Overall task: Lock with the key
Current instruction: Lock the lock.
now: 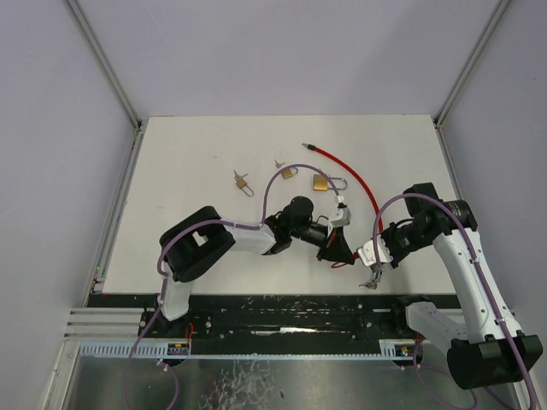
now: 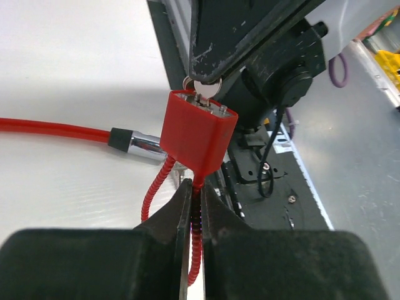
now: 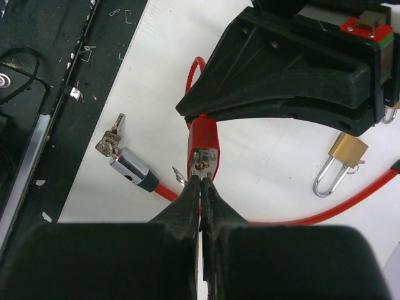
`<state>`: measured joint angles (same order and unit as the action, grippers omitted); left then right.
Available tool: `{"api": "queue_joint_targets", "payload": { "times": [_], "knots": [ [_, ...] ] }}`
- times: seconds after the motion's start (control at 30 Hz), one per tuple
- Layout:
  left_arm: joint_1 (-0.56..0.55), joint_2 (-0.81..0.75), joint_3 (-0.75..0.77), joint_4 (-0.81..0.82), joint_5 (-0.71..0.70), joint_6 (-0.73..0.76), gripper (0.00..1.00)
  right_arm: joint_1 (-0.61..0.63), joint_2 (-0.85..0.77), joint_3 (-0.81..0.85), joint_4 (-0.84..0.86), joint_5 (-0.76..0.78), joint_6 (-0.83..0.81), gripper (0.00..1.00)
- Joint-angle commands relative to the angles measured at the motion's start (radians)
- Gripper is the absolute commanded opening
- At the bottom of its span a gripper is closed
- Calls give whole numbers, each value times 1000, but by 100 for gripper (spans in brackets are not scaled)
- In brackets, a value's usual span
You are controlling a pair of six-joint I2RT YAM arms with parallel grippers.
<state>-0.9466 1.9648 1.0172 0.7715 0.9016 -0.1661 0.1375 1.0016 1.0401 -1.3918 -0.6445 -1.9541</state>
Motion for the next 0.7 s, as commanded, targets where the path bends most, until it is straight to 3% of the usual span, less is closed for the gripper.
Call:
{"api": "queue_joint_targets", "payload": {
  "times": [0.0,0.13,0.27,0.4,0.53,0.67],
  "knots": [
    [35,57,25,-30,168,-145,0,-3,-62,17,-8,43,14,0],
    [51,86,42,9,208,-239,0,-3,-54,72,1,44,126,0],
    [51,67,29,-29,148,-192,0,-3,-17,121,16,39,232,0],
    [43,39,12,-84,10,-121,0,-3,-25,123,31,28,258,0],
    [-14,0,3,-185,-181,41,0,-3,-8,154,33,47,308,0],
    [-71,-34,-40,-164,-325,168,0,-3,14,161,18,56,321,0]
  ]
}}
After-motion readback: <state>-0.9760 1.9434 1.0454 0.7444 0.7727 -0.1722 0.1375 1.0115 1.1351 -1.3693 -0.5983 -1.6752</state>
